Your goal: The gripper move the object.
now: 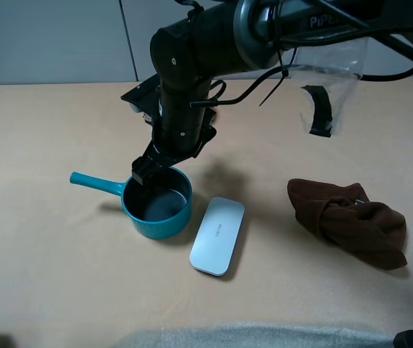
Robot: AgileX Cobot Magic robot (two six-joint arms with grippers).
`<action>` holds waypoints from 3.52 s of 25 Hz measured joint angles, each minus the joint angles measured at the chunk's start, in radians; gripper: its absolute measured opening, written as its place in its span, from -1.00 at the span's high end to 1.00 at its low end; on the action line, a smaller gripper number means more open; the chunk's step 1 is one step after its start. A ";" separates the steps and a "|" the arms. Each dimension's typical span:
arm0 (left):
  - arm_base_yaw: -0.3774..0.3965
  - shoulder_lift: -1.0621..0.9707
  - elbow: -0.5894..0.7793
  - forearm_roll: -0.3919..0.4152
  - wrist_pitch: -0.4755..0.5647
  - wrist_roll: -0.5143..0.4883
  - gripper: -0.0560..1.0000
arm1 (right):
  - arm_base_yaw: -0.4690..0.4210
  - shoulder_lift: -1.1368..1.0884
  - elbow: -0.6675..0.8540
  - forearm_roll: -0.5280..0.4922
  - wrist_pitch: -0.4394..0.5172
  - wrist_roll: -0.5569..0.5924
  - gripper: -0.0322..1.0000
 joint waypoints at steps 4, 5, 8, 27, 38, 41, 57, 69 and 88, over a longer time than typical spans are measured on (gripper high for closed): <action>0.000 0.000 0.000 0.000 0.000 0.000 -0.93 | 0.000 0.000 -0.061 0.000 0.099 0.000 -0.40; 0.000 0.000 0.000 0.000 0.000 0.000 -0.93 | 0.000 0.000 -0.078 0.000 0.121 0.000 -0.40; 0.000 0.000 0.000 0.000 0.000 0.000 -0.93 | 0.000 0.000 -0.124 0.000 0.202 0.000 -0.40; 0.000 0.000 0.000 0.000 0.000 0.000 -0.93 | 0.000 -0.147 -0.259 -0.039 0.392 0.017 -0.40; 0.000 0.000 0.000 0.000 0.000 0.000 -0.93 | 0.000 -0.347 -0.254 -0.075 0.394 0.041 -0.40; 0.000 0.000 0.000 0.000 0.000 0.000 -0.93 | 0.000 -0.417 -0.220 -0.075 0.394 0.045 -0.40; 0.000 0.000 0.000 0.000 0.000 0.000 -0.93 | 0.000 -0.834 0.116 -0.129 0.397 0.077 -0.40; 0.000 0.000 0.000 0.000 0.000 0.000 -0.93 | 0.000 -1.135 0.423 -0.130 0.398 0.147 -0.40; 0.000 0.000 0.000 0.001 0.000 0.000 -0.93 | -0.714 -1.557 0.713 -0.063 0.397 0.229 -0.40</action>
